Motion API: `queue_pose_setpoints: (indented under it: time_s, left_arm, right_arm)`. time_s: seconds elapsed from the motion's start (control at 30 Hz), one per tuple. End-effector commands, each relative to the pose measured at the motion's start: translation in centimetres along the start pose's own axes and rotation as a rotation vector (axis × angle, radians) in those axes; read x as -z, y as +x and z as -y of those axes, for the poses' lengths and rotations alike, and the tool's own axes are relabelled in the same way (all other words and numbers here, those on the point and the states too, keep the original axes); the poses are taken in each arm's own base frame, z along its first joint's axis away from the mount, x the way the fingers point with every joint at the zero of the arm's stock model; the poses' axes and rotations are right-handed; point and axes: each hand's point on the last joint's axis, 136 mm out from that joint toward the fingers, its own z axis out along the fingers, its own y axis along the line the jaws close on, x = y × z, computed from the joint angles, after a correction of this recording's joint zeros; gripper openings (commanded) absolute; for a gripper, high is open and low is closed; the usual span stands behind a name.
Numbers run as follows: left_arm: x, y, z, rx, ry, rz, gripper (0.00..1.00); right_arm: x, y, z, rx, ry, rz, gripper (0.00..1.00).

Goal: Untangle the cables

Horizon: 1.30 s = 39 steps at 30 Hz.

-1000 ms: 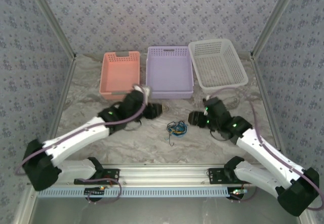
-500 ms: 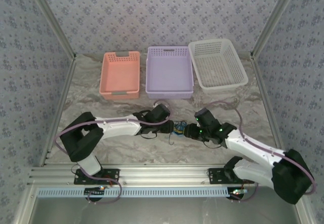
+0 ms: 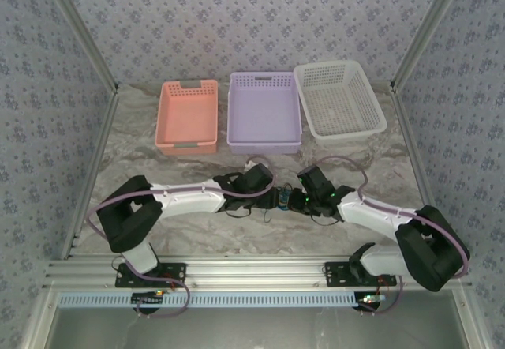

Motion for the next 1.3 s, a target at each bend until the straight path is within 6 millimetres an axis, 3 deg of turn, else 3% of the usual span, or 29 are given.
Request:
queue_pose_setpoints:
  time_s: [0.0,0.13,0.43,0.53,0.6,0.73,1.0,1.17,1.27]
  left_arm:
    - [0.6,-1.7,-0.2,-0.024,-0.046,0.02,0.61]
    - [-1.0,-2.4,1.3,-0.038,0.018,-0.006,0.57]
    - [-6.4,-0.9,3.1,-0.066,0.077,-0.104,0.4]
    - [-7.3,-0.5,3.2,-0.049,0.101,-0.109,0.21]
    - [-7.6,-0.3,2.9,-0.035,0.095,-0.108,0.03]
    - [-6.2,-1.0,0.4,0.023,0.022,-0.03,0.0]
    - [-1.0,-2.3,-6.0,0.2,-0.063,0.116,0.0]
    - [1.0,-2.3,-7.7,0.253,-0.071,0.142,0.0]
    - [2.1,-2.4,-8.2,0.268,-0.068,0.165,0.0]
  right_arm:
    - [0.9,-1.0,0.1,0.024,0.019,0.049,0.04]
    - [1.5,-0.8,0.3,0.039,0.013,0.046,0.0]
    - [2.3,-1.1,-0.9,0.058,-0.052,0.037,0.0]
    - [2.7,-1.5,-1.0,0.051,-0.066,0.042,0.0]
    - [3.1,-1.9,-1.0,0.047,-0.073,0.046,0.0]
    - [4.0,-2.6,-0.7,0.034,-0.074,0.057,0.0]
    - [5.6,-4.2,-0.7,0.02,-0.086,0.087,0.07]
    - [5.0,-4.6,-0.7,0.004,-0.087,0.082,0.08]
    - [4.2,-4.6,-1.1,-0.008,-0.109,0.067,0.15]
